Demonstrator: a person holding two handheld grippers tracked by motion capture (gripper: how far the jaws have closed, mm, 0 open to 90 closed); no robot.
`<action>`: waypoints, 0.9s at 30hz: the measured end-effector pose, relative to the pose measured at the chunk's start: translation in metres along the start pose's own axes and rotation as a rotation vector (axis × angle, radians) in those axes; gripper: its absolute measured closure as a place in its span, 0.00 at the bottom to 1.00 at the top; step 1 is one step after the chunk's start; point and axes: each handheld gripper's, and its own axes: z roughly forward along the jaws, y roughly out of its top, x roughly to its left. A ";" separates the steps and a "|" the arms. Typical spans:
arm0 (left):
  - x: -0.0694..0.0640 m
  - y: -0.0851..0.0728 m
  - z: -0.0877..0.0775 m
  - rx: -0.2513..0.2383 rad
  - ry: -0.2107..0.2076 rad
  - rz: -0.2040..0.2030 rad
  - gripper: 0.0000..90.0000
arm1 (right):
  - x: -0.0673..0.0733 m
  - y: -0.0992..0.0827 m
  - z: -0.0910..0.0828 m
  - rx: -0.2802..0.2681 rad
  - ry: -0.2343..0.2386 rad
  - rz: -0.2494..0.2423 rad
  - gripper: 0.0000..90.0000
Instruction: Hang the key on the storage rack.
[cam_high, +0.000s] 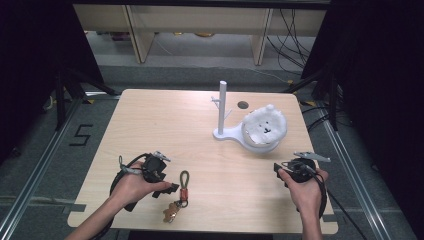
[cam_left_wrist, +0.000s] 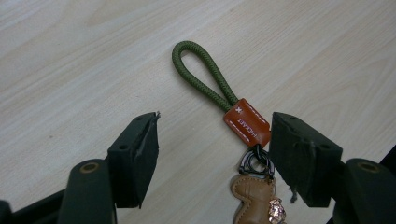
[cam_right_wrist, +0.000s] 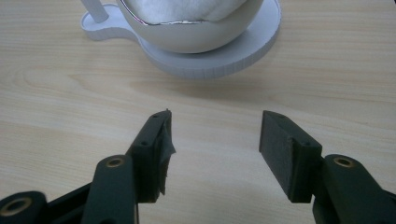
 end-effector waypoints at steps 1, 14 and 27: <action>0.000 0.000 0.001 0.003 -0.001 0.004 0.36 | -0.001 0.000 0.001 0.000 -0.002 0.001 0.50; -0.012 0.007 0.011 0.053 0.006 -0.004 0.36 | 0.000 0.000 0.001 0.029 0.027 0.005 0.49; -0.016 0.010 0.017 0.080 -0.006 -0.036 0.36 | 0.003 -0.003 0.002 0.042 0.036 0.019 0.49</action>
